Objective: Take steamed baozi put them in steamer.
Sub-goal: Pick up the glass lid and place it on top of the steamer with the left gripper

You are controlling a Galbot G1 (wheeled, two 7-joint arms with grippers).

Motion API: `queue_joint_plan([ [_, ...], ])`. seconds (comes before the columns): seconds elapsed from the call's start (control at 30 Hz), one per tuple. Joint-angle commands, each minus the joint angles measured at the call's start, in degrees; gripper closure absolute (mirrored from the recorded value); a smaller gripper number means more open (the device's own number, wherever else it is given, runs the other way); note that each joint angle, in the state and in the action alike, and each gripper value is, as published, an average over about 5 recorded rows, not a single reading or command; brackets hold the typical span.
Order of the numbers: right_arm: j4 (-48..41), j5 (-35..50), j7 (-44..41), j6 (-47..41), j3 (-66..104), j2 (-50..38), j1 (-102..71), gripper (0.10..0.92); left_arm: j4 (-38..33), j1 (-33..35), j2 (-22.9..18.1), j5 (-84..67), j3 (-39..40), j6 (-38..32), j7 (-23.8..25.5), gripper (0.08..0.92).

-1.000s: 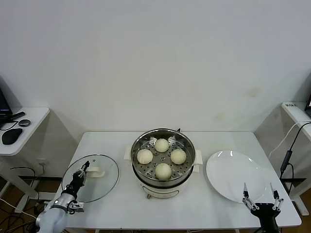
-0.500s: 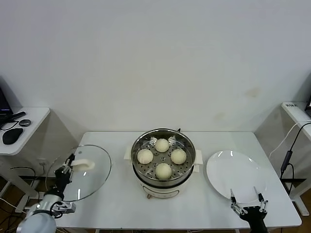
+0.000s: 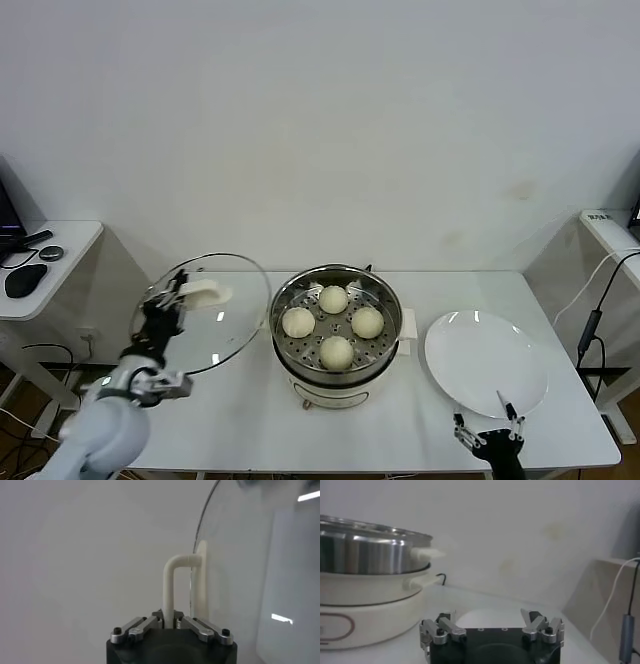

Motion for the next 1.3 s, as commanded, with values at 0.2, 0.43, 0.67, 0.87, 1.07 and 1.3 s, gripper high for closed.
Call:
queue_joint_plan([
  [0.2, -4.48, -6.87, 1.17, 0.27, -2.76, 2.61, 2.69, 0.203, 7.70, -30.11, -12.98, 15.22, 34.74, 14.50, 11.71, 0.825],
  [0.43, -4.34, -7.50, 1.40, 0.91, -3.07, 2.72, 2.46, 0.203, 11.72, -30.85, -18.06, 24.18, 37.05, 13.09, 13.85, 0.825],
  [0.67, -4.03, -7.36, 1.42, 1.25, -3.09, 2.95, 2.33, 0.203, 13.39, -29.93, -19.03, 25.77, 37.81, 12.39, 14.07, 0.825],
  [0.87, -4.15, -7.59, 1.43, 1.43, -3.15, 3.00, 2.19, 0.203, 13.54, -28.85, -19.74, 25.97, 37.43, 12.38, 14.06, 0.825],
  [1.07, -4.16, -7.64, 1.46, 1.52, -3.36, 2.98, 2.16, 0.203, 13.66, -27.80, -20.46, 26.12, 37.11, 12.33, 13.78, 0.825],
  [1.3, -4.09, -7.74, 1.45, 1.58, -3.47, 2.98, 2.05, 0.203, 14.13, -26.74, -20.37, 26.46, 36.65, 11.78, 13.45, 0.825],
])
